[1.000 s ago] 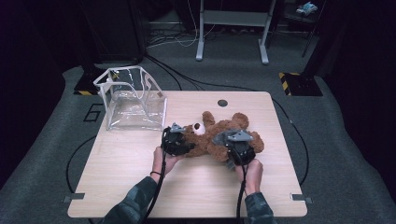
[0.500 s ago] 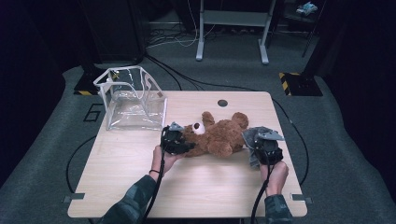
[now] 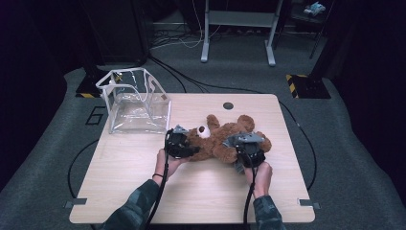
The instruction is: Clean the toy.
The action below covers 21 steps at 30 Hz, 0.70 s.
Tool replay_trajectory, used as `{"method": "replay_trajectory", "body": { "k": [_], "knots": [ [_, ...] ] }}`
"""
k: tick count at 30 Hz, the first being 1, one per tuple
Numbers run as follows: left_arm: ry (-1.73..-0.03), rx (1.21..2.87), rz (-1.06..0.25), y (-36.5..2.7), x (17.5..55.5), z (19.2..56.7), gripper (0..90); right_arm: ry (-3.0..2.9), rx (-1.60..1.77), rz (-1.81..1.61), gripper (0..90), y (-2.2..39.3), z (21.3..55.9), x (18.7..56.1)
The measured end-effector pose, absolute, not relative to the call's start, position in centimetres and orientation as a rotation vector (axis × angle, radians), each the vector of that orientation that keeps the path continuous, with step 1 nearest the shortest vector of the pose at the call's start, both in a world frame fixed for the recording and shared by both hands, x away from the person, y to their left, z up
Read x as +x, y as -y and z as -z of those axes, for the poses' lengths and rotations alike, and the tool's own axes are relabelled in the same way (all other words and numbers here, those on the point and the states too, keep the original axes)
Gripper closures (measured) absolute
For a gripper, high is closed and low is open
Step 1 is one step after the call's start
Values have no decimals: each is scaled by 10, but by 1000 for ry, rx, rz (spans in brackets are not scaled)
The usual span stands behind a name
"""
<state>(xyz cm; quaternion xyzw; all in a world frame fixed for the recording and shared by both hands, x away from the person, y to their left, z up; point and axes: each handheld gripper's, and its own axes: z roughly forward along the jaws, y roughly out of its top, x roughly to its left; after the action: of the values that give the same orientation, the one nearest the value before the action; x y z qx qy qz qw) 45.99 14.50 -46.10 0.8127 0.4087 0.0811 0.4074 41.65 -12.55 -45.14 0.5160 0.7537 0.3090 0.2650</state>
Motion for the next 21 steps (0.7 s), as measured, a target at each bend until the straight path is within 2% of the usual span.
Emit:
{"method": "replay_trajectory", "body": {
  "k": [3,12,16,21],
  "knots": [
    [-1036,2049,-209,-142,459,461,619,-2045,1423,-863,785,131,454,413],
    [-1041,2055,-215,-141,459,460,617,-2196,1298,-1021,784,78,452,400],
    [-1037,2054,-197,-142,460,460,608,-2232,1249,-1066,784,67,446,391],
    [-1037,2031,-171,-146,459,457,500,-2237,1207,-1096,784,61,435,383]
  ]
}}
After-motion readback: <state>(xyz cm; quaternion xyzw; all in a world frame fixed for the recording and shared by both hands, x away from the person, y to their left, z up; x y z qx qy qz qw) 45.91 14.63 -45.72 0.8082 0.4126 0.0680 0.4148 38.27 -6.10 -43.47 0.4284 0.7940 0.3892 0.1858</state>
